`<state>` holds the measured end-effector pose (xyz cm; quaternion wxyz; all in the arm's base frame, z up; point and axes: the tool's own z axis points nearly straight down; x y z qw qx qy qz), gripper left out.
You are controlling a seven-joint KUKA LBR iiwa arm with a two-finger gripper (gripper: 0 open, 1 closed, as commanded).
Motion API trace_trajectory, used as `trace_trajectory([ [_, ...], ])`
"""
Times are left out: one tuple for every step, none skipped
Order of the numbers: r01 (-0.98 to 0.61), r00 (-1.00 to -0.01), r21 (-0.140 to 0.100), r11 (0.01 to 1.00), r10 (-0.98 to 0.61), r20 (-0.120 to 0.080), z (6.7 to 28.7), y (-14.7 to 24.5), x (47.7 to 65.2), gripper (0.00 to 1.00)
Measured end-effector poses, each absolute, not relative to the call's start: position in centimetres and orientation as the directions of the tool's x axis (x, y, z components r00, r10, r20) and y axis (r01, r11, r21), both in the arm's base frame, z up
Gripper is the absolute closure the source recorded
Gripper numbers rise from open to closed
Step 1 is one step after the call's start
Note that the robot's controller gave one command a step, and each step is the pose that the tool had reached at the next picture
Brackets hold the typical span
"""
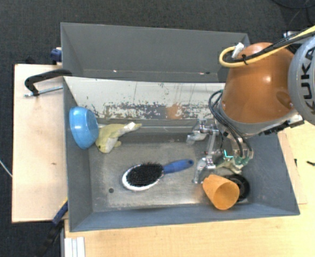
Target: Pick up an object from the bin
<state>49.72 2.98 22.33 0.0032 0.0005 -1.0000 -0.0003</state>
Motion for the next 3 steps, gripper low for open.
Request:
trace_trajectory([
  [-0.355,-0.935,0.002,0.935,-0.355,0.002,9.0,3.4,55.7,0.00],
  [-0.354,-0.935,0.001,0.935,-0.354,-0.002,9.3,3.4,55.8,1.00],
  [-0.333,-0.943,-0.002,0.943,-0.333,-0.014,22.2,5.5,56.3,1.00],
])
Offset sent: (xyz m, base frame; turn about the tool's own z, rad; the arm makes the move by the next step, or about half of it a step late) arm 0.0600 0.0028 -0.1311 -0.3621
